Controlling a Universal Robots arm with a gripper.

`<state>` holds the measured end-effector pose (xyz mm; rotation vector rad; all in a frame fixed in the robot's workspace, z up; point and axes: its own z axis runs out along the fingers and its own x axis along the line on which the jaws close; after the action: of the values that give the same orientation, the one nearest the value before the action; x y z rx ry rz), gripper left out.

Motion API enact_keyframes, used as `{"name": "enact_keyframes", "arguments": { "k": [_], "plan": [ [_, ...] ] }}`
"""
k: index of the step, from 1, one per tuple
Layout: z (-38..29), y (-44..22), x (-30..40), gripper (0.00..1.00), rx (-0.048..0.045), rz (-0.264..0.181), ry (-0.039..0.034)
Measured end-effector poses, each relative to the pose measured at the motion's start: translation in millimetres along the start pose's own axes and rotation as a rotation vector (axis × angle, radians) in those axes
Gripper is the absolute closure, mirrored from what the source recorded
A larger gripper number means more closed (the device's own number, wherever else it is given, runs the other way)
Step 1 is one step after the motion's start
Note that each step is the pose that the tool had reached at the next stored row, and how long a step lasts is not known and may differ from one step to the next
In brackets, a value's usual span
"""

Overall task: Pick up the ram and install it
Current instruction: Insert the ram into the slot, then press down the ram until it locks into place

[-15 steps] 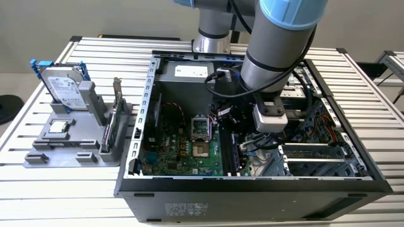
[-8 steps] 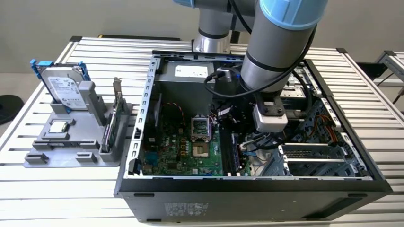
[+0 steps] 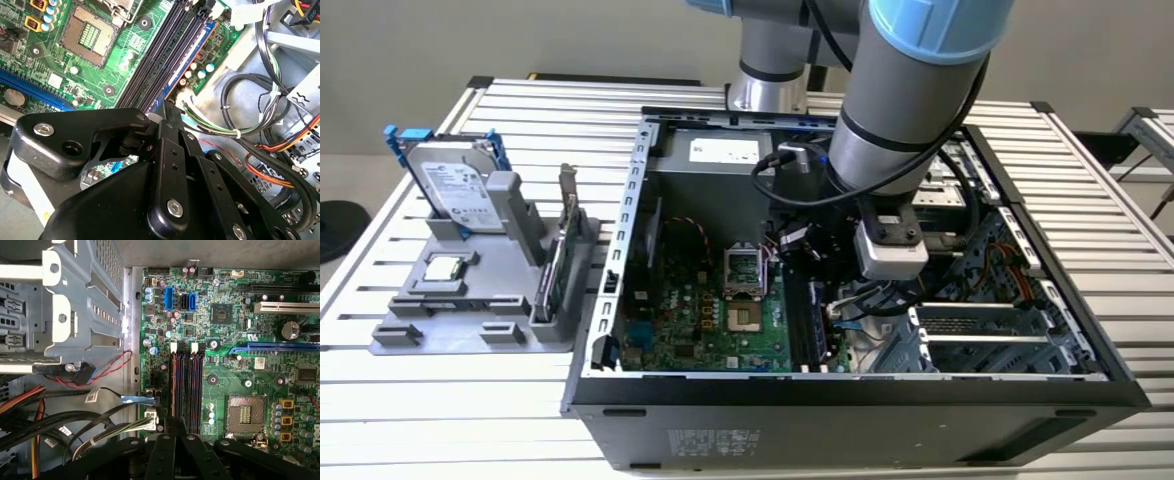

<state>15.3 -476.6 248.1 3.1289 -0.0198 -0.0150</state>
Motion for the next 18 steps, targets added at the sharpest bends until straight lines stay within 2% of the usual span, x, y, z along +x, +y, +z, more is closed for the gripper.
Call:
{"name": "enact_keyframes", "arguments": {
  "k": [10, 18],
  "plan": [
    [0.0, 0.0, 0.0, 1.00, 0.0018, -0.003, 0.0000],
    [0.1, 0.0, 0.0, 1.00, 0.0005, -0.128, 0.0015]
  ]
}}
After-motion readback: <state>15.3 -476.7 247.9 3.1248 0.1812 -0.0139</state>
